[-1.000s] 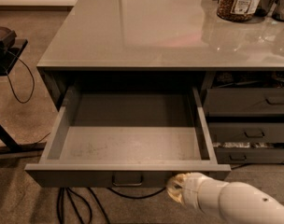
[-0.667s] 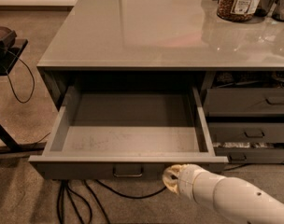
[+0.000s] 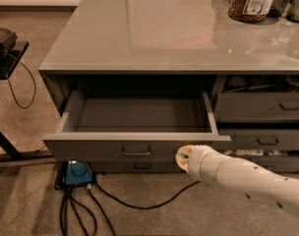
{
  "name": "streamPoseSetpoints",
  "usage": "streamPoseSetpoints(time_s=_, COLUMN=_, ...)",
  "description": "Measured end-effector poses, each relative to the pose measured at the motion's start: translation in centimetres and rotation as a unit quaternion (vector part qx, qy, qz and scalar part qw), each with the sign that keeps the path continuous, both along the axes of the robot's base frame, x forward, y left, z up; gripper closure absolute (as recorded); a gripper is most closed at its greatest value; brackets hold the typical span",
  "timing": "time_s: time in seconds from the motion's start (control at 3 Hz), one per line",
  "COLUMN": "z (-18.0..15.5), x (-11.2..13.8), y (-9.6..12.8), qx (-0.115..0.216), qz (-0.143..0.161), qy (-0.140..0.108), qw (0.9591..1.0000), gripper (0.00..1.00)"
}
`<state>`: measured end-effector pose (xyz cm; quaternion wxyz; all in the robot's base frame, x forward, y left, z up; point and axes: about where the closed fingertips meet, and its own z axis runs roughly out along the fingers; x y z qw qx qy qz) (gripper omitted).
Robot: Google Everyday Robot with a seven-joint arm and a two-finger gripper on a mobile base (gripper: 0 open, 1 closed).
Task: Close top drawer
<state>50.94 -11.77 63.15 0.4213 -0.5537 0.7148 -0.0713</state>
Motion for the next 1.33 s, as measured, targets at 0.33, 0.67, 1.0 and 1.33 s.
streamPoseSetpoints(time_s=0.33, z=0.0, x=0.0, y=0.0, qx=0.000, qz=0.000, qy=0.000, qw=1.0000, gripper=1.00)
streamPoseSetpoints(time_s=0.67, z=-0.2, x=1.0, y=-0.5, qx=0.007, qz=-0.013, qy=-0.007, qw=0.9999, gripper=1.00)
streamPoseSetpoints(time_s=1.0, z=-0.4, x=2.4, y=-0.6, qx=0.015, qz=-0.021, qy=-0.005, qw=0.9997, gripper=1.00)
streamPoseSetpoints(time_s=1.33, z=-0.6, x=4.1, y=-1.4, qx=0.013, qz=-0.031, qy=-0.002, qw=0.9994, gripper=1.00)
